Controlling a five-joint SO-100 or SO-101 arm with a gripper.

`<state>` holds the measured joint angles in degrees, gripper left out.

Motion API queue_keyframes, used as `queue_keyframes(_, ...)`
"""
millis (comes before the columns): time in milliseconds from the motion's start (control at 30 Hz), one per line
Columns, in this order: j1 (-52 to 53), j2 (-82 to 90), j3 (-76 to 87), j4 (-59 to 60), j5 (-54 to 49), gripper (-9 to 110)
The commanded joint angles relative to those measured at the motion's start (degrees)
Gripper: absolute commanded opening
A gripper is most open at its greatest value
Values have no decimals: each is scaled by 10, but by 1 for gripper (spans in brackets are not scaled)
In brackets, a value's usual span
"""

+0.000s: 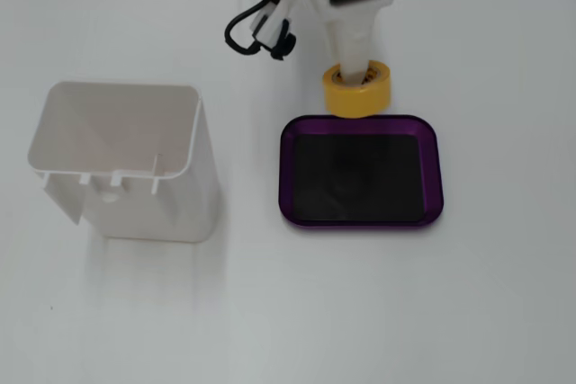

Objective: Pick up the yellow tape and place it in the box.

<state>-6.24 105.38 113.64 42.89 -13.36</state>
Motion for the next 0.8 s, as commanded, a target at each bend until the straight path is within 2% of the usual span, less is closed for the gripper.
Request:
queue_keyframes(0, -1, -48, -64, -10, 4, -1)
queue_keyframes(233, -2, -134, -112, -3, 4, 0)
queue_keyframes(400, 0, -148, -112, 5, 4, 8)
queue_keyframes(567, 4, -104, -156, 112, 4, 11)
queue_keyframes(767, 2, 71, -219, 267, 5, 11)
